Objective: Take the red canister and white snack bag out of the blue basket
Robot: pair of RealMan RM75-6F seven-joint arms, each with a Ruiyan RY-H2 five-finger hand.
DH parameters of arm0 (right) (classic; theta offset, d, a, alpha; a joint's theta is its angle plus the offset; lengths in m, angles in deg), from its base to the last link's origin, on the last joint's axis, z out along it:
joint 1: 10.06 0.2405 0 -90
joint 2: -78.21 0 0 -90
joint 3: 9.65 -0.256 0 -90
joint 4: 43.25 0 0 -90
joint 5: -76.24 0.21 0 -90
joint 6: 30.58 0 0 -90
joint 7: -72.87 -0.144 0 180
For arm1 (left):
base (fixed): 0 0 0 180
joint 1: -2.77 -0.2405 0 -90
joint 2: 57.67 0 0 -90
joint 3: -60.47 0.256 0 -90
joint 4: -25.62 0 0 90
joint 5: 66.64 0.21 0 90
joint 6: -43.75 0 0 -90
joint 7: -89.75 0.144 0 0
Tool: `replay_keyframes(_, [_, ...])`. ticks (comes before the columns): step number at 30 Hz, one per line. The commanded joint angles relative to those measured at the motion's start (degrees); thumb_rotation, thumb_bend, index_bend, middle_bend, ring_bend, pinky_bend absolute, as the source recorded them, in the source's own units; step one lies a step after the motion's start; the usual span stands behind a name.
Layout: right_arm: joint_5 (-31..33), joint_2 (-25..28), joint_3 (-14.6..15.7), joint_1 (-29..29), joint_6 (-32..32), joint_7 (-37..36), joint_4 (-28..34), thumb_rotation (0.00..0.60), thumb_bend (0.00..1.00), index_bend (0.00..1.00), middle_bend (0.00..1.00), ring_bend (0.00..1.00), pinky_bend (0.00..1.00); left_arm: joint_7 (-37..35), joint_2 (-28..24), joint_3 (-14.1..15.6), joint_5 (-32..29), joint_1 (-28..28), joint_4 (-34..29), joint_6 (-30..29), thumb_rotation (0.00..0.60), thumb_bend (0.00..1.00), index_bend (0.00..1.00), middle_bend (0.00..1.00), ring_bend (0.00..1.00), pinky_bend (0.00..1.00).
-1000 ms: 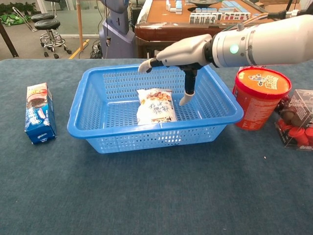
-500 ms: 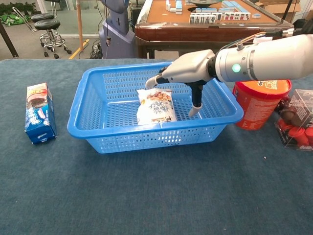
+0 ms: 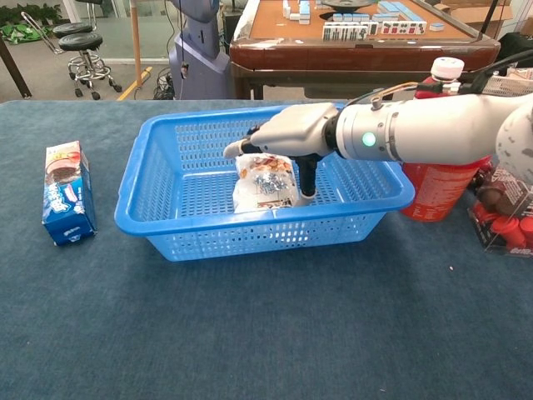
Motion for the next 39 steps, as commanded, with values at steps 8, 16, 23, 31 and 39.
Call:
replay_keyframes(8, [0.70, -7.37, -3.07, 0.65, 1.41, -3.22, -6.88, 0.600, 0.00, 0.04, 0.09, 0.01, 0.15, -0.22, 0.24, 0.00, -0.42, 0.08, 0.59, 0.53, 0.600, 0.27, 0.09, 0.12, 0.07, 0.08])
replay_keyframes(16, [-0.51, -8.10, -4.91, 1.80, 0.09, -7.55, -7.16, 0.600, 0.00, 0.04, 0.09, 0.01, 0.15, -0.81, 0.15, -0.15, -0.75, -0.12, 1.09, 0.38, 0.600, 0.27, 0.09, 0.12, 0.07, 0.08])
replay_keyframes(23, [-2.32, -2.67, -4.58, 2.95, -3.36, -9.05, -2.69, 0.600, 0.00, 0.04, 0.09, 0.01, 0.15, -1.33, 0.18, -0.12, -0.94, -0.27, 1.57, 0.46, 0.600, 0.27, 0.09, 0.12, 0.07, 0.08])
replay_keyframes(31, [-3.18, -1.19, -2.39, 4.69, -7.44, -7.39, -2.99, 0.600, 0.00, 0.04, 0.09, 0.01, 0.15, -1.29, 0.21, -0.09, -0.77, -0.28, 1.52, 0.46, 0.600, 0.27, 0.09, 0.12, 0.07, 0.08])
replay_keyframes(39, [-0.77, -5.86, -1.87, 6.75, -9.33, -4.14, -8.62, 0.600, 0.00, 0.09, 0.16, 0.04, 0.15, -1.07, -0.07, -0.13, -0.94, -0.51, 1.28, 0.20, 0.600, 0.27, 0.09, 0.11, 0.07, 0.08])
